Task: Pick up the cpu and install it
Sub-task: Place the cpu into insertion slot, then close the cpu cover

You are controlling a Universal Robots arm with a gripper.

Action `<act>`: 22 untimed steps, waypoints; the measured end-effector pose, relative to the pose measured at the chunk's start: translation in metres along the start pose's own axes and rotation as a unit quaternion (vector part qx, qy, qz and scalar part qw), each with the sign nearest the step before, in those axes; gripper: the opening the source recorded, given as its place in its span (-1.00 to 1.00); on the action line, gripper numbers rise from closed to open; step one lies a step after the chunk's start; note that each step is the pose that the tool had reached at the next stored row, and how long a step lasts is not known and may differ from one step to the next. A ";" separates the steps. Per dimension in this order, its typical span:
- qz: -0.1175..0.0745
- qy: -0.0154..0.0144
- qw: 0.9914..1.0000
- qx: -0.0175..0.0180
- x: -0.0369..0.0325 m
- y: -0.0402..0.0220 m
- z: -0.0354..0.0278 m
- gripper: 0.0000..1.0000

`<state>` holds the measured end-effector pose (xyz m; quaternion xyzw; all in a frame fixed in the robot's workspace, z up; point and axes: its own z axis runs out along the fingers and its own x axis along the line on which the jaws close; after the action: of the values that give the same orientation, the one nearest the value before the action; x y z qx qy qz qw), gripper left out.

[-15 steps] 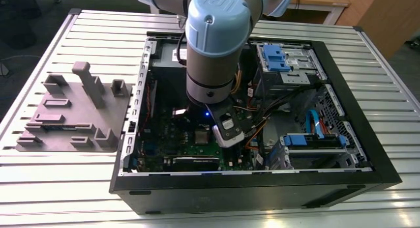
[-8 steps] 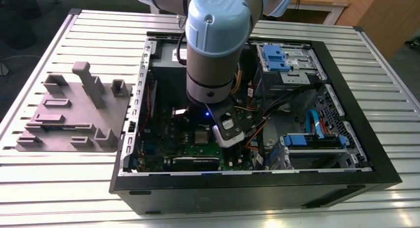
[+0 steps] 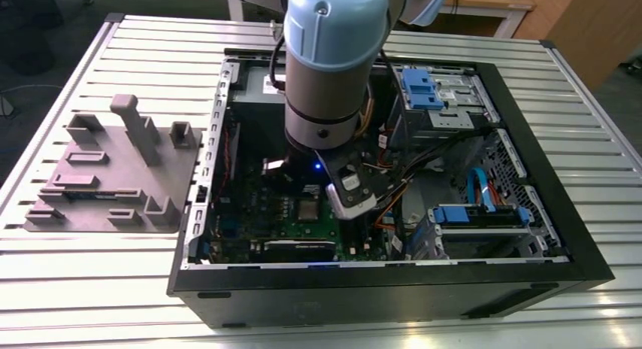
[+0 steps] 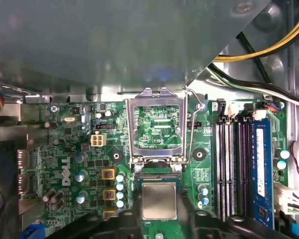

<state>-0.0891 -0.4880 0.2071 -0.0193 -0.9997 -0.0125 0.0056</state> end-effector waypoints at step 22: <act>0.000 0.000 1.000 0.000 0.0000 0.0001 -0.0033 -0.80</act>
<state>-0.0891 -0.4880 0.2104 -0.0193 -0.9997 -0.0125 0.0059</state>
